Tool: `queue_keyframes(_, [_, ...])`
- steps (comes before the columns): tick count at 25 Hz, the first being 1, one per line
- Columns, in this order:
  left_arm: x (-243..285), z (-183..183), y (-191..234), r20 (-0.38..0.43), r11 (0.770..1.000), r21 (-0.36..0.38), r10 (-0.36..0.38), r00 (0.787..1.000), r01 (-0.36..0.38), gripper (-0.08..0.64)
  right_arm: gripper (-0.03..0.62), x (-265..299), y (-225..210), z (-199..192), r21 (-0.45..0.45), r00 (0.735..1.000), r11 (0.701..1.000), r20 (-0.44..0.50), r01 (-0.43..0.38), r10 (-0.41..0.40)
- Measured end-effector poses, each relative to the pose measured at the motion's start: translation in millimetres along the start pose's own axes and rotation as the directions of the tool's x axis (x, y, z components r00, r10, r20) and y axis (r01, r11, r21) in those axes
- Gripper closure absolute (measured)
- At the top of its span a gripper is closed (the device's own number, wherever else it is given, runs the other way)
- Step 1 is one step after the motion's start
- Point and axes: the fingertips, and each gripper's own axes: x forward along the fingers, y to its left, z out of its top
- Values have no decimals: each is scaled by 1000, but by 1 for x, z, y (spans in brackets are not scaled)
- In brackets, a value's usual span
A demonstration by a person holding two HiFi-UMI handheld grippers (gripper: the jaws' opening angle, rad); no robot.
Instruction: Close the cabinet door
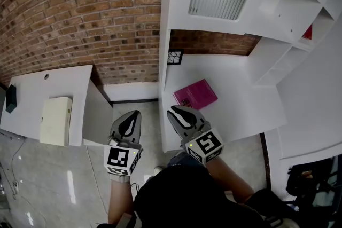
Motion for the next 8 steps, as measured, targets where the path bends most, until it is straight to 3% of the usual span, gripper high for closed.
queue_keyframes(8, [-8, 1, -3, 1, 1000, 12, -1, 1000, 1, 554, 535, -5, 1, 0, 19, 1000, 1000, 1, 4, -4])
